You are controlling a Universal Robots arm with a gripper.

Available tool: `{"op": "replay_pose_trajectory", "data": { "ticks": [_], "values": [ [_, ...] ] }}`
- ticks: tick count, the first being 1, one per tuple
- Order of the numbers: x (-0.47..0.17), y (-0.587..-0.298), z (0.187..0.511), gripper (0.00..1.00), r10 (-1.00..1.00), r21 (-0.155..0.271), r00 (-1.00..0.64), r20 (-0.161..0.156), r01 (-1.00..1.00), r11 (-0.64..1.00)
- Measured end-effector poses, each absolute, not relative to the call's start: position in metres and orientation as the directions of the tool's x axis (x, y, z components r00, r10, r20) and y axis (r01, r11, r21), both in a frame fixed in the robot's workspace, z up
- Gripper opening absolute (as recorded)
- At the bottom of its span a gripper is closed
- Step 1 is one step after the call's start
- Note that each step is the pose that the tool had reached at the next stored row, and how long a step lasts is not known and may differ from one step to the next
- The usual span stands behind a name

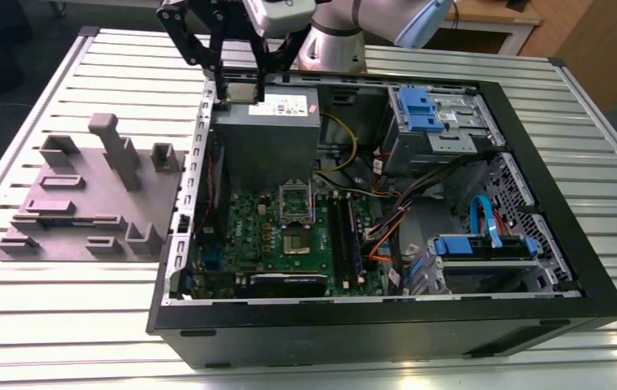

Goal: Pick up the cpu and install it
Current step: 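Pick up the cpu and move it towards the insertion slot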

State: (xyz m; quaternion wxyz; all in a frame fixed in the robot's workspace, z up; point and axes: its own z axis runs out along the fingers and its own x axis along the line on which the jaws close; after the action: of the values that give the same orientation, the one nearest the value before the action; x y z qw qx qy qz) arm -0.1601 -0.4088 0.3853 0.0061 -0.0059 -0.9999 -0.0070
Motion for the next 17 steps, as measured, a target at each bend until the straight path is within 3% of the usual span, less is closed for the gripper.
{"op": "replay_pose_trajectory", "data": {
  "ticks": [17],
  "values": [
    [-0.128, -0.409, 0.383, 0.47, 0.012, 0.014, -1.0, 0.012, 0.012, 1.0]
  ]
}}
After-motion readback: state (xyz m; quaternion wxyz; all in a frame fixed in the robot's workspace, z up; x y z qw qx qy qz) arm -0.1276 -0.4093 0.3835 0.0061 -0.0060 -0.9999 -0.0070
